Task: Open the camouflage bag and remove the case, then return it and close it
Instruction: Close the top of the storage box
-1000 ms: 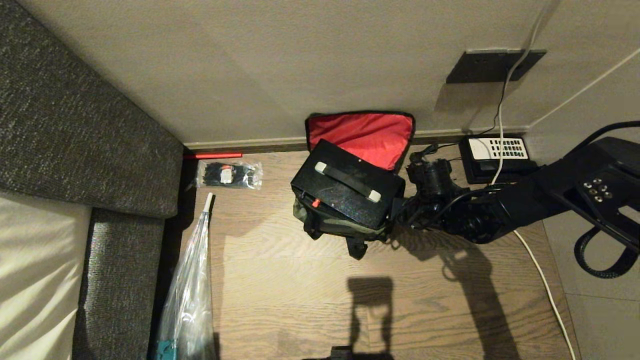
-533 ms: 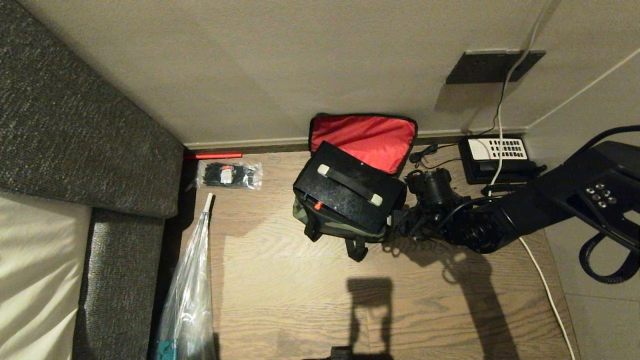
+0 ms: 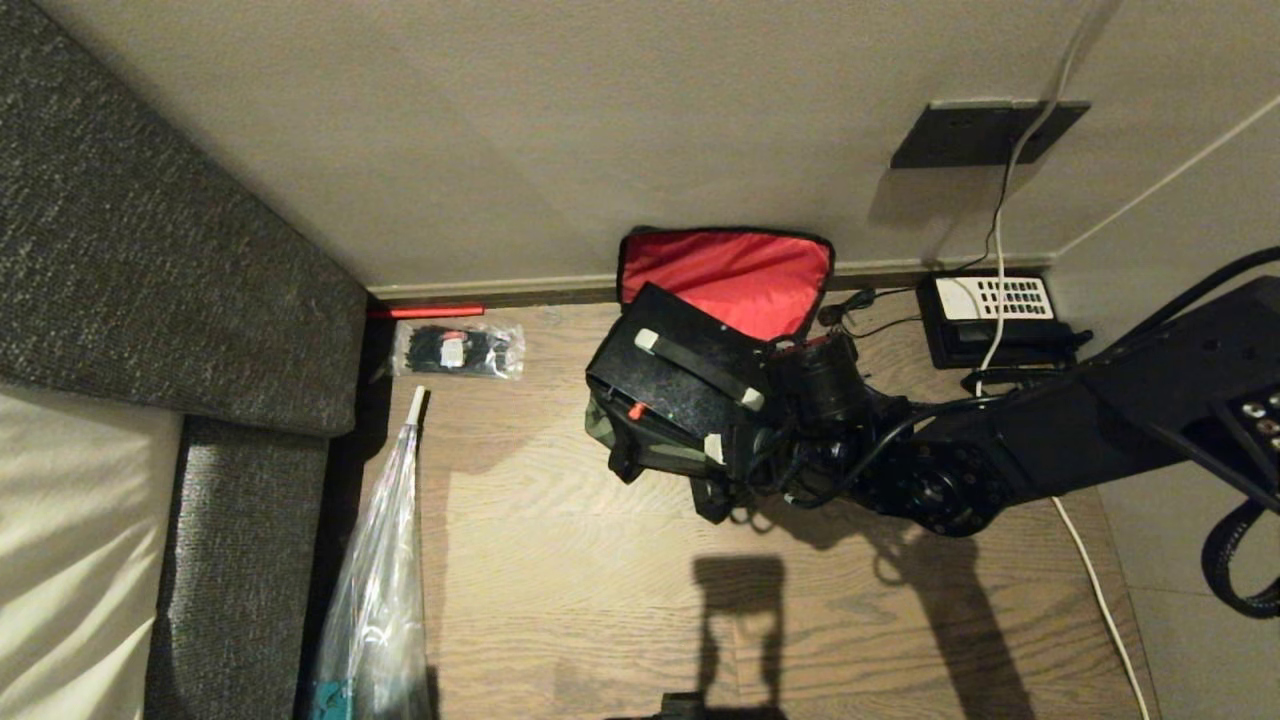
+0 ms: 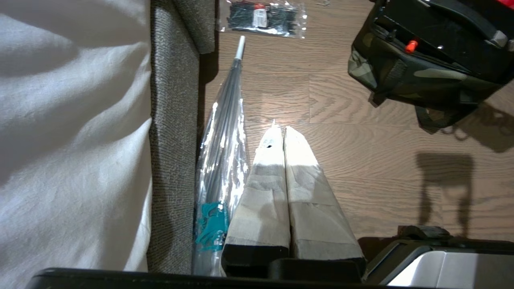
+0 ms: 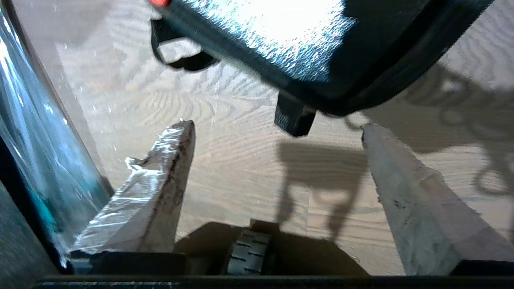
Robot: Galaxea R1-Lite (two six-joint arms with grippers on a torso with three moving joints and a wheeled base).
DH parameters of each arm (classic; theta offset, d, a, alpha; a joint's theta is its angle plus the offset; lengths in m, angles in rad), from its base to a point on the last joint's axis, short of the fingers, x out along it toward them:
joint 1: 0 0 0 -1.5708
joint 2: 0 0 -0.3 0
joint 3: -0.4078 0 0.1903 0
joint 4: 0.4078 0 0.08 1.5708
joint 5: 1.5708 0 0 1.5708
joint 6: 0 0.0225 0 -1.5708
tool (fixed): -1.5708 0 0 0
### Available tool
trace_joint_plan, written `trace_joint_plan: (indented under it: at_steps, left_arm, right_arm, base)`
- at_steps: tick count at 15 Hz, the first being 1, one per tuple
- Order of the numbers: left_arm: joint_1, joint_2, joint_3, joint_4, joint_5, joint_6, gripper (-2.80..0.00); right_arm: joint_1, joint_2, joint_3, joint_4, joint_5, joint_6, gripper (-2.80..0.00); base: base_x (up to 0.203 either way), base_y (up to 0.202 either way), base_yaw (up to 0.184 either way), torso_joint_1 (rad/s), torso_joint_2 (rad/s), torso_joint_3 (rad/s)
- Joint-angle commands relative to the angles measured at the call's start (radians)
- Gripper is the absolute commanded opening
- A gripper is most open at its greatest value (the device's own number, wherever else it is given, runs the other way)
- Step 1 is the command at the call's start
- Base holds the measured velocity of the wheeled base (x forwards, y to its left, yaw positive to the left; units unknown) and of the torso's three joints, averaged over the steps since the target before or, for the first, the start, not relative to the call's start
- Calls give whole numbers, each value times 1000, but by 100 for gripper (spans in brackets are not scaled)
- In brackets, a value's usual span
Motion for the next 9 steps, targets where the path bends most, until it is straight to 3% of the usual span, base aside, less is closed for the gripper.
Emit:
trace_joint_plan:
  at_steps: [1,5,7,9]
  left_arm:
    - [1,-3,0,0,0,0,-280]
    - [1,-3,0,0,0,0,-280]
    - [1,-3,0,0,0,0,-280]
    - [1,-3,0,0,0,0,-280]
  right_arm:
    - [28,-4,-16,20,-2,-41,0]
    - [57,65,-132,36,1,-123,0]
    - [78,117,-176,47,2,-243,0]
    - [103,172,-203,68,3,-309,0]
  base:
    - [0,0,0,0,0,0]
    - [0,0,0,0,0,0]
    - [0,0,0,0,0,0]
    - [0,0,0,0,0,0]
